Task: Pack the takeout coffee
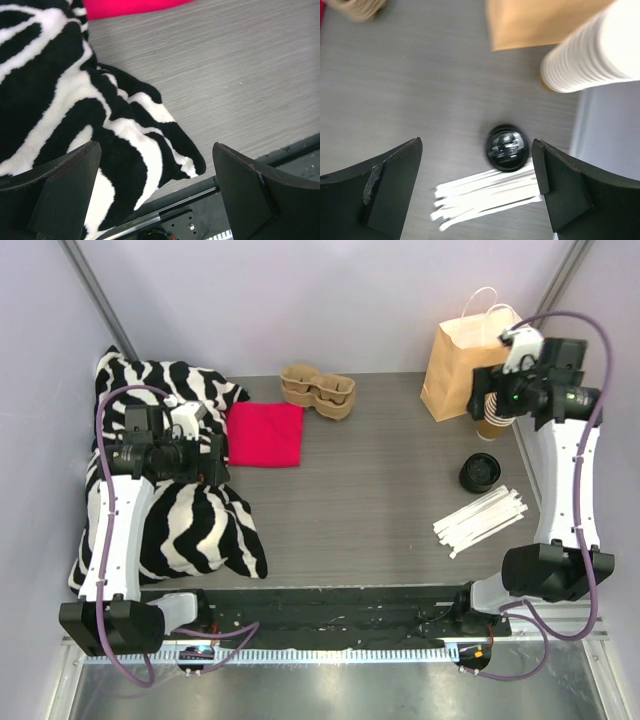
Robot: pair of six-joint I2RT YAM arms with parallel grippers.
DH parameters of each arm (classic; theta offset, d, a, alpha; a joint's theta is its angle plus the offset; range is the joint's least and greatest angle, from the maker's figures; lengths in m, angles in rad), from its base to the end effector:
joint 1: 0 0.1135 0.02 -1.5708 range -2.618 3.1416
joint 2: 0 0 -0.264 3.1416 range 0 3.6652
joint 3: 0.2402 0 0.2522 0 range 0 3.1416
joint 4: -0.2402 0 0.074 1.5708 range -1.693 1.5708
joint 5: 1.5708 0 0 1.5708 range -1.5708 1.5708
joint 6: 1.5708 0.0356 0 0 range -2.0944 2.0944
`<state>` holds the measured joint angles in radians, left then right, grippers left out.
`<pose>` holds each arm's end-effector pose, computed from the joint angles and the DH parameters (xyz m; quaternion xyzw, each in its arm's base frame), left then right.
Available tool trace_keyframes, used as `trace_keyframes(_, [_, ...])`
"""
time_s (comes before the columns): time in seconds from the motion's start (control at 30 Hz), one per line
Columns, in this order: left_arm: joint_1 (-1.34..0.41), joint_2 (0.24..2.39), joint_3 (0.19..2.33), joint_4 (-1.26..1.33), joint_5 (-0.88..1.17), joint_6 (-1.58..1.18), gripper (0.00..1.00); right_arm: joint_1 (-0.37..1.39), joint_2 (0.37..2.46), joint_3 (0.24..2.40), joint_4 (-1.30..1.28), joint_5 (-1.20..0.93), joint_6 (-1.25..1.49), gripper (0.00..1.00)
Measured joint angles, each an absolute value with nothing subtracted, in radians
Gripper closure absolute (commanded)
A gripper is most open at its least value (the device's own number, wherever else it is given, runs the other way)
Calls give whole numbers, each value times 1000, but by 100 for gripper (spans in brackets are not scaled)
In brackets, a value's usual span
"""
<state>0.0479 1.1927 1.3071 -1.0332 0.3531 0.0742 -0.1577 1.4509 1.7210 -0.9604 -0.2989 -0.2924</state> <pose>0.2246 -0.0016 0.3610 0.0685 0.9318 -0.1468 0.3248 0.2898 -0.0355 0.4300 -0.1235 0.8883 0.0373 0.4408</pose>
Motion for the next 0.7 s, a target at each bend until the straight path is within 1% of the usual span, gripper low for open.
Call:
trace_keyframes(0.17, [48,1180,1322,-1047,442,99,0,-272,1517,1890,-966,-199,-329,0])
trace_keyframes(0.4, [42,1190,1353,-1060,519,113,0,-296,1538,1972,-978,-50,-419,0])
trace_keyframes(0.5, [36,1215,1399,-1062,545,112,0,-323,1545,1990,-978,-52,-444,0])
trace_keyframes(0.7, [25,1235,1423,-1060,582,112,0,-377,1590,2012,-1003,-145,-459,2])
